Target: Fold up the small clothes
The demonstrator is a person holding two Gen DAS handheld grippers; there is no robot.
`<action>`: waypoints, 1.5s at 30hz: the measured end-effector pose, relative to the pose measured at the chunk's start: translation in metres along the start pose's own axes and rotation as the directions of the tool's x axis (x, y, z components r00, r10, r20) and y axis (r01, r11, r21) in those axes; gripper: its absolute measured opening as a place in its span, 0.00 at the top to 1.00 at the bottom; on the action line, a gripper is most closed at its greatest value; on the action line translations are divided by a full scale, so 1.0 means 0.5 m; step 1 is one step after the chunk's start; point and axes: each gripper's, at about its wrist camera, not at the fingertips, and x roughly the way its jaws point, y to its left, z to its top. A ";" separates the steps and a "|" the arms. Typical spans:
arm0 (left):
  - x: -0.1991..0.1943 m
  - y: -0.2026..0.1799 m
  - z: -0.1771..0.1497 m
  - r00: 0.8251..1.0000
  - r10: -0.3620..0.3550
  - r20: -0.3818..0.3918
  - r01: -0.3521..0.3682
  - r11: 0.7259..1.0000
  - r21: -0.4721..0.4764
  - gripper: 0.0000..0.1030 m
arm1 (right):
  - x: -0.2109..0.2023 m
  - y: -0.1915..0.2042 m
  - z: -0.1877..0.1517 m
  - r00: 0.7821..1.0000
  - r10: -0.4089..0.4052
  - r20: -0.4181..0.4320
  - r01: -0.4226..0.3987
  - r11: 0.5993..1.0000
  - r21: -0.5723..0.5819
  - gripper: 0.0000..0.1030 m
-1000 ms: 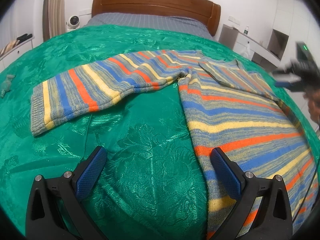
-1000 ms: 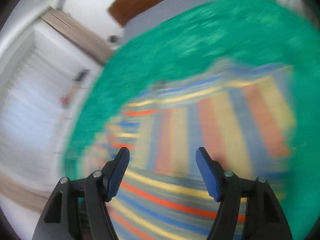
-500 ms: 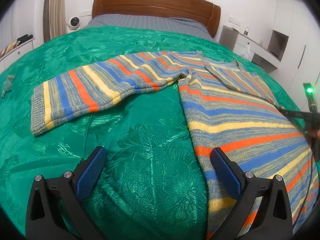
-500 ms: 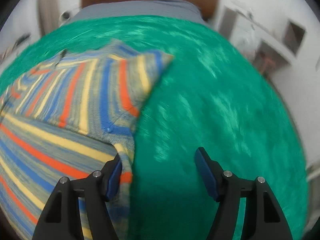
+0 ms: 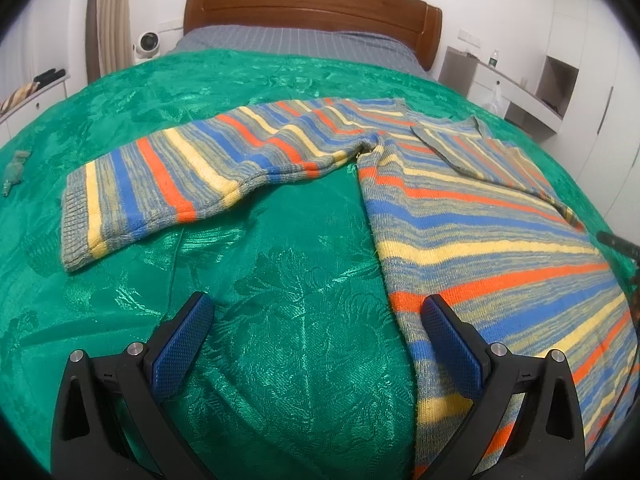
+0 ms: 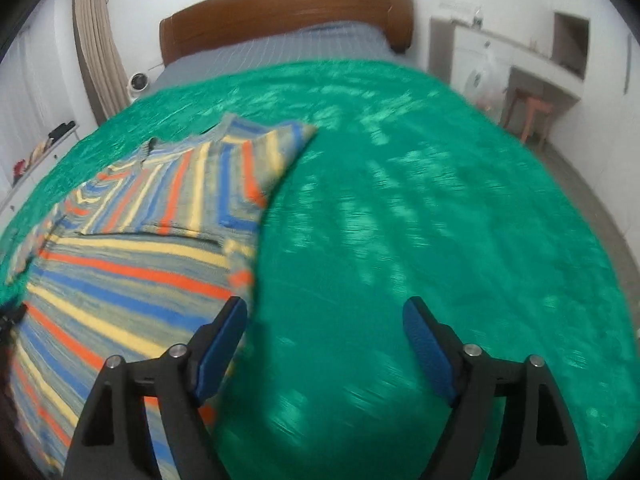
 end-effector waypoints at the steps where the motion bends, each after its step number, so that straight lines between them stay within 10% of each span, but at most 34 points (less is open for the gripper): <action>1: 0.001 -0.001 0.001 1.000 0.002 -0.009 -0.002 1.000 0.001 0.00 | -0.002 -0.014 -0.011 1.000 -0.018 0.008 0.017 1.000 0.006 0.17; 17: -0.124 0.035 0.096 0.998 0.023 -0.051 -0.028 0.994 -0.103 0.00 | 0.028 -0.068 -0.055 0.998 0.057 0.022 -0.059 0.992 0.107 0.05; 23: -0.109 0.176 0.183 0.991 0.041 -0.126 -0.055 0.992 -0.113 0.00 | 0.025 -0.066 -0.059 0.999 0.047 0.026 -0.050 0.994 0.099 0.05; 29: -0.015 0.342 0.173 0.948 0.150 -0.281 -0.205 0.962 -0.178 0.02 | 0.024 -0.065 -0.062 0.999 0.042 0.030 -0.045 0.994 0.095 0.05; 36: 0.036 0.314 0.179 0.970 -0.023 -0.243 -0.043 0.964 -0.261 0.34 | 0.024 -0.062 -0.061 0.999 0.034 0.027 -0.036 0.995 0.089 0.05; 40: 0.076 0.292 0.187 0.958 0.014 -0.286 -0.097 0.956 -0.278 0.96 | 0.024 -0.063 -0.061 0.999 0.034 0.027 -0.036 0.996 0.087 0.05; 45: 0.033 0.227 0.265 0.979 0.005 -0.202 -0.059 0.963 -0.263 0.97 | 0.024 -0.063 -0.061 0.999 0.034 0.027 -0.036 0.996 0.087 0.05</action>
